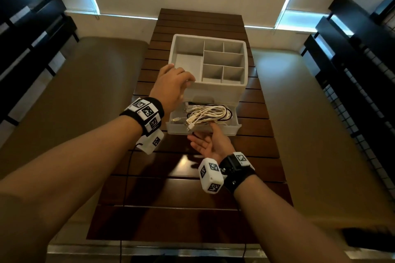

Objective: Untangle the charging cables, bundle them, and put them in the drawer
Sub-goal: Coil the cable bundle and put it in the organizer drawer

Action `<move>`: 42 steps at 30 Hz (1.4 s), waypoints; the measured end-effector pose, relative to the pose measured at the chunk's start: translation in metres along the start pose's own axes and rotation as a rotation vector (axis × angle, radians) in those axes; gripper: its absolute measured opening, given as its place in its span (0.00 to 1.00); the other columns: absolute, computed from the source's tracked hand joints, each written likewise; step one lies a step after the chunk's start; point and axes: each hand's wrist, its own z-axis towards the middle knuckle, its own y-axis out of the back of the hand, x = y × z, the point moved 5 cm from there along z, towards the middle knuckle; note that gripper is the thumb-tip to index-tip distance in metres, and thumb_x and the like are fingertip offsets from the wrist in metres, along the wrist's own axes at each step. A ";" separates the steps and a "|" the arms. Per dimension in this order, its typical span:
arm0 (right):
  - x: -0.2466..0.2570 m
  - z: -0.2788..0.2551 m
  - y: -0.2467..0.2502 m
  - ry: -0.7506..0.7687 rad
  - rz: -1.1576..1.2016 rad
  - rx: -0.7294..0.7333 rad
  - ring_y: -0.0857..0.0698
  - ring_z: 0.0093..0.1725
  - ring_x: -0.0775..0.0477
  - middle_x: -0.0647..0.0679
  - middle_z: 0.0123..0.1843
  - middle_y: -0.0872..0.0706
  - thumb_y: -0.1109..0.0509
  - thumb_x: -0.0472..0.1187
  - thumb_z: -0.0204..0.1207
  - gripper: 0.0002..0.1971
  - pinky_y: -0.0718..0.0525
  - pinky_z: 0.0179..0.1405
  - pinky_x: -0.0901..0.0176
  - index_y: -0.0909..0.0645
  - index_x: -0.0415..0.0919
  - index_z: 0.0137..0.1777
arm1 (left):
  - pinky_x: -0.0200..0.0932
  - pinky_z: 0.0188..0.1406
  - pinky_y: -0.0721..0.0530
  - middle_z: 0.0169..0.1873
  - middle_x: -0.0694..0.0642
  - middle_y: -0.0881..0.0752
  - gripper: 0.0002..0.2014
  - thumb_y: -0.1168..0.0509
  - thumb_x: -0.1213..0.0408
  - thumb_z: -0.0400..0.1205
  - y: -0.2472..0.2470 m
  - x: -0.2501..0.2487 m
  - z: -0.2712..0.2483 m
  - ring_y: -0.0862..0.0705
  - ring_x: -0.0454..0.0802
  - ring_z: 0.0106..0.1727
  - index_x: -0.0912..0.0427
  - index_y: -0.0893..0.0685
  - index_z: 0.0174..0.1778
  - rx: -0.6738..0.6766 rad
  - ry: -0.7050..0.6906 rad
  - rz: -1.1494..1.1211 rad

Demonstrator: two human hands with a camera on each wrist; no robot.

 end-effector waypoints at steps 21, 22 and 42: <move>0.076 -0.002 -0.059 0.781 -2.354 0.011 0.23 0.72 0.28 0.36 0.72 0.21 0.41 0.40 0.84 0.23 0.18 0.68 0.36 0.26 0.45 0.80 | 0.49 0.79 0.40 0.48 0.53 0.11 0.13 0.33 0.78 0.78 -0.004 0.000 0.010 0.14 0.55 0.54 0.57 0.09 0.51 0.018 0.004 -0.057; 0.074 -0.003 -0.063 0.747 -2.388 0.011 0.24 0.73 0.27 0.37 0.74 0.22 0.41 0.41 0.85 0.23 0.19 0.70 0.35 0.27 0.45 0.80 | 0.49 0.80 0.40 0.48 0.53 0.11 0.13 0.33 0.77 0.79 -0.004 0.000 0.010 0.14 0.54 0.54 0.57 0.09 0.51 0.023 0.004 -0.062; 0.088 -0.007 -0.026 0.786 -2.277 0.198 0.35 0.86 0.36 0.43 0.90 0.34 0.39 0.46 0.89 0.33 0.44 0.85 0.51 0.44 0.44 0.92 | 0.56 0.88 0.37 0.87 0.60 0.32 0.47 0.26 0.39 0.79 -0.062 -0.044 -0.080 0.34 0.59 0.88 0.59 0.36 0.89 0.430 -0.129 0.149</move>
